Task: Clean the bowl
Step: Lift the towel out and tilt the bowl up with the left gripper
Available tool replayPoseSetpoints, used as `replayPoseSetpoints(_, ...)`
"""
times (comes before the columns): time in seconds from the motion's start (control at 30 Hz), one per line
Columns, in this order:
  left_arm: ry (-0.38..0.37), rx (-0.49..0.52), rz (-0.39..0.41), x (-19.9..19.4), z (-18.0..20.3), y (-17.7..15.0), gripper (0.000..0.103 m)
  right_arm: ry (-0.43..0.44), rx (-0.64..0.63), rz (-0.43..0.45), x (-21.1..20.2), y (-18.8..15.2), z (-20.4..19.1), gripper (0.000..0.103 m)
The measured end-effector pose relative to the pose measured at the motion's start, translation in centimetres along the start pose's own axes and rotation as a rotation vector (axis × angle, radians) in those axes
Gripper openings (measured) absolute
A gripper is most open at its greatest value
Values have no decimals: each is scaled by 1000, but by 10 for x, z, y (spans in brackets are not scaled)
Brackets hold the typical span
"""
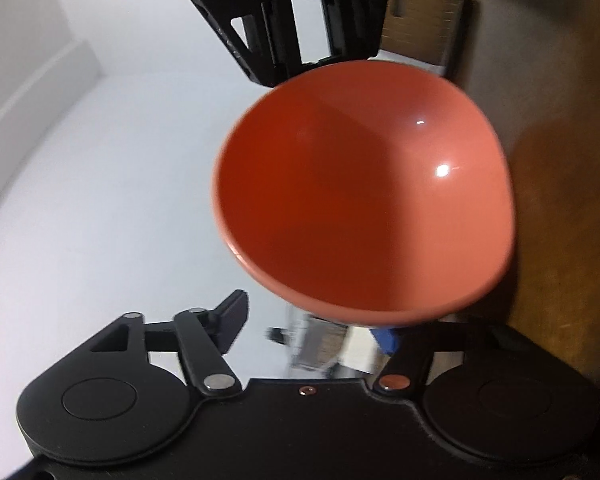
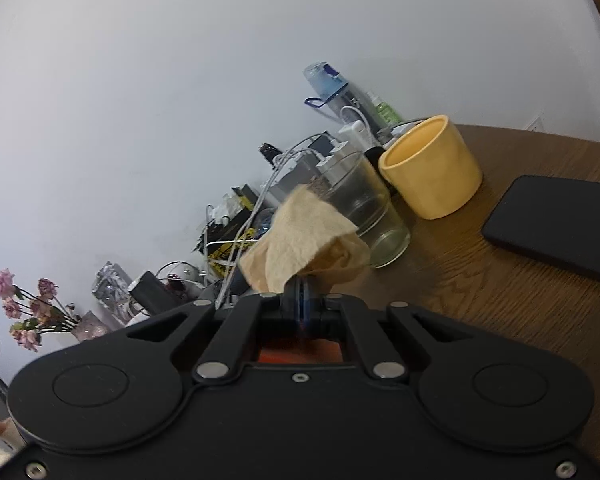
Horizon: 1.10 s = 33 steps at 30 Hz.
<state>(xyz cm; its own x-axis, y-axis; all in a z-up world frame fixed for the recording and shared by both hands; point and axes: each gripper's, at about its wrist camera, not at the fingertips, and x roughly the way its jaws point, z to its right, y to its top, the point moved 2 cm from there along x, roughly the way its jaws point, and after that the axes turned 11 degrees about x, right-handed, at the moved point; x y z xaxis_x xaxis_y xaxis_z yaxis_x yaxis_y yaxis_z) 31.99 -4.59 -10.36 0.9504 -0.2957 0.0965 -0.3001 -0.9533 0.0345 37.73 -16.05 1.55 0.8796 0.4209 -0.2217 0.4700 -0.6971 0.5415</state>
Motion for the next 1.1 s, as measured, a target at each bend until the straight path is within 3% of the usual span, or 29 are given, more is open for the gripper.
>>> replayPoseSetpoints(0.07, -112, -46, -9, -10, -18, -2, 68, -11, 19, -15, 3, 0, 7, 2)
replayPoseSetpoints(0.1, -164, -76, -18, -14, -27, -6, 77, -12, 25, -19, 3, 0, 9, 2)
replayPoseSetpoints(0.23, -322, -181, -61, -30, -49, -23, 83, -13, 35, -21, 3, -3, 14, 2)
replayPoseSetpoints(0.4, -458, -509, -87, -40, -82, -46, 84, -6, 36, -20, 3, -4, 16, 2)
replayPoseSetpoints(0.6, -578, -565, -36, -24, -80, -39, 84, 0, 65, -15, 1, -1, 23, 2)
replayPoseSetpoints(0.7, -606, -578, -30, -41, -88, -69, 84, -12, 49, -14, -2, 1, 25, 2)
replayPoseSetpoints(0.77, -666, -667, -23, -46, -109, -77, 84, -9, 63, -21, -2, 1, 27, 2)
replayPoseSetpoints(0.83, -675, -745, -9, -52, -125, -78, 84, -6, 63, -18, -2, 1, 27, 2)
replayPoseSetpoints(1.0, -745, -865, 43, -52, -122, -56, 83, 9, 63, -23, -1, -3, 23, 2)
replayPoseSetpoints(1.07, -778, -849, 40, -53, -112, -46, 78, 15, 42, -29, -1, -7, 20, 2)
replayPoseSetpoints(1.1, -800, -840, 25, -46, -101, -41, 62, 16, 29, -27, -2, -8, 18, 2)
